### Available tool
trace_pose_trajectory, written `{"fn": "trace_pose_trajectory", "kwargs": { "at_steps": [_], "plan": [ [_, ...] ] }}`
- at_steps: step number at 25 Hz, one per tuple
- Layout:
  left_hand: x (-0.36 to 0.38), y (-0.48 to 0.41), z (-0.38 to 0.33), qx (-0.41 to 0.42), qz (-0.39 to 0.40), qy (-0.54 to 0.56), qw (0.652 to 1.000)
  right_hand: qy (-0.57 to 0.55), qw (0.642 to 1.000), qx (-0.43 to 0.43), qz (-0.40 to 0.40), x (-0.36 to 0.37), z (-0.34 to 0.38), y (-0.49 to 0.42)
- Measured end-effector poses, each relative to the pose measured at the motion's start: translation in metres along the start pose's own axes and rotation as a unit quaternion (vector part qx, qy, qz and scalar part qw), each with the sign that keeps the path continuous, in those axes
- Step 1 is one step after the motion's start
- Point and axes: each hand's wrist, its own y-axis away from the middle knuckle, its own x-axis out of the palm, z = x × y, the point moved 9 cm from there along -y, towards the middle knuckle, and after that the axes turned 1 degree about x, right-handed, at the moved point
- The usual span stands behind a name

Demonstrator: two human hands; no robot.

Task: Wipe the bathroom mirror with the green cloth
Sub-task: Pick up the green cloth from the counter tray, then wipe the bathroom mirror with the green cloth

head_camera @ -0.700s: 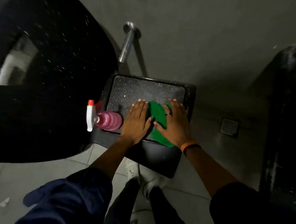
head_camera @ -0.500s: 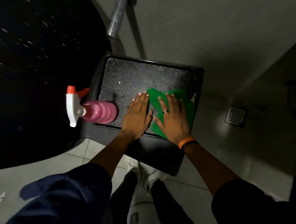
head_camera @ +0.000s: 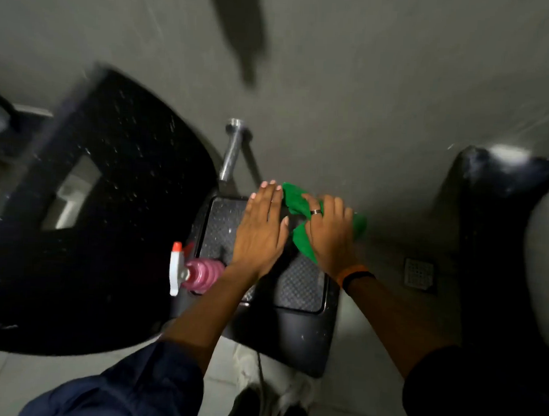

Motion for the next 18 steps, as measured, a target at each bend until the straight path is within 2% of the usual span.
{"fn": "trace_pose_trajectory", "kwargs": {
  "at_steps": [3,7,10,13,18],
  "plan": [
    [-0.115,-0.049,-0.047,0.048,-0.080,-0.032,0.995,-0.005,0.998,0.002,-0.066,-0.131,-0.011,-0.040],
    [-0.292,-0.105,-0.131,0.117,-0.201,-0.045,0.972,-0.010,0.968,-0.025,-0.251,-0.349,-0.014,-0.078],
    [-0.421,-0.136,-0.195,0.161,-0.303,-0.033,0.939,-0.023,0.916,-0.055,-0.396,-0.508,-0.010,-0.089],
    [-0.536,-0.158,-0.266,0.240,-0.386,-0.020,0.891,-0.031,0.850,-0.073,-0.520,-0.646,-0.011,-0.085],
    [-0.673,-0.191,-0.379,0.331,-0.481,-0.018,0.812,0.023,0.756,-0.077,-0.649,-0.809,-0.031,-0.082]
  ]
}}
